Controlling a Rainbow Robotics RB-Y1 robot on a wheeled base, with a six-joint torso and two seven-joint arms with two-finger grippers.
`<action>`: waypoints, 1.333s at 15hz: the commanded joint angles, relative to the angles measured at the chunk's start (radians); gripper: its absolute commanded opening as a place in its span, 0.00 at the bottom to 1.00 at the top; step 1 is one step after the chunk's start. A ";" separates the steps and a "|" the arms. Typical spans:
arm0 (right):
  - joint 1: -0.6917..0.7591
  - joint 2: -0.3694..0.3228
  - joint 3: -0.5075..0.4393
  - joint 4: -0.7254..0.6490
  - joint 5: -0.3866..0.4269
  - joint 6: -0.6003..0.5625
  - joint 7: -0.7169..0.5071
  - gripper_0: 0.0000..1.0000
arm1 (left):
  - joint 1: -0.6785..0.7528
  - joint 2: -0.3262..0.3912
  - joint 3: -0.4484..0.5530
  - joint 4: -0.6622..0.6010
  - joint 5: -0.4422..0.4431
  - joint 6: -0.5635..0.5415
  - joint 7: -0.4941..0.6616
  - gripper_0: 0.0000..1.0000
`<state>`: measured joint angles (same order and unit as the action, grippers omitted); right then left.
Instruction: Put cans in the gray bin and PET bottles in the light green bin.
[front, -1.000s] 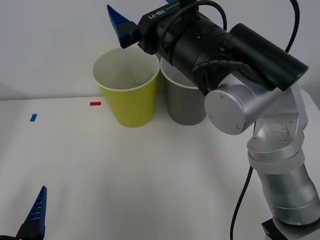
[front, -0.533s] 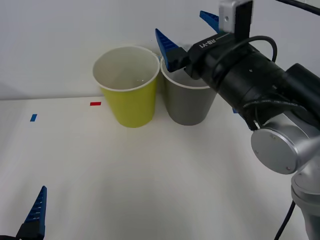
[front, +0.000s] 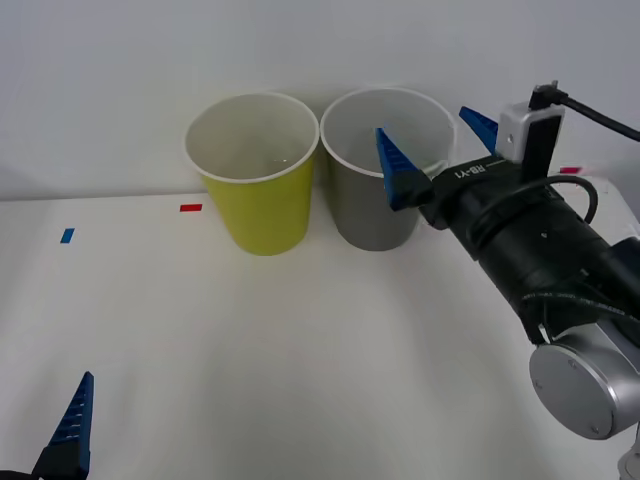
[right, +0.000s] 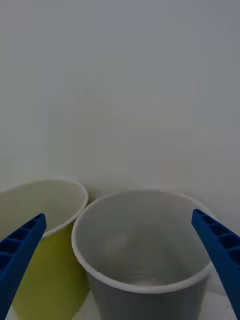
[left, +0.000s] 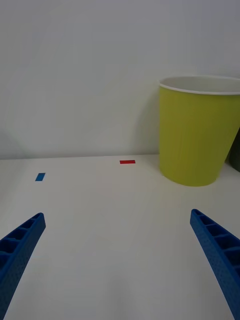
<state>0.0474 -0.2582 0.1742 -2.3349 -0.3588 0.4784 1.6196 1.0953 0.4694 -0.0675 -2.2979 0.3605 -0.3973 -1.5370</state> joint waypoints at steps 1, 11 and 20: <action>0.100 0.011 -0.007 0.002 0.024 -0.078 0.011 1.00 | 0.000 0.000 0.000 0.000 0.000 0.000 0.000 1.00; 0.454 -0.013 0.001 0.002 0.072 -0.388 0.069 1.00 | 0.000 0.000 0.000 0.000 0.000 0.000 0.000 1.00; 0.694 -0.138 0.059 0.151 0.092 -0.821 0.094 1.00 | 0.000 0.000 0.000 0.000 0.000 0.000 0.000 1.00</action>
<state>0.7116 -0.3864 0.2251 -2.1859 -0.2725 -0.3191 1.7051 1.0953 0.4694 -0.0675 -2.2979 0.3605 -0.3973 -1.5370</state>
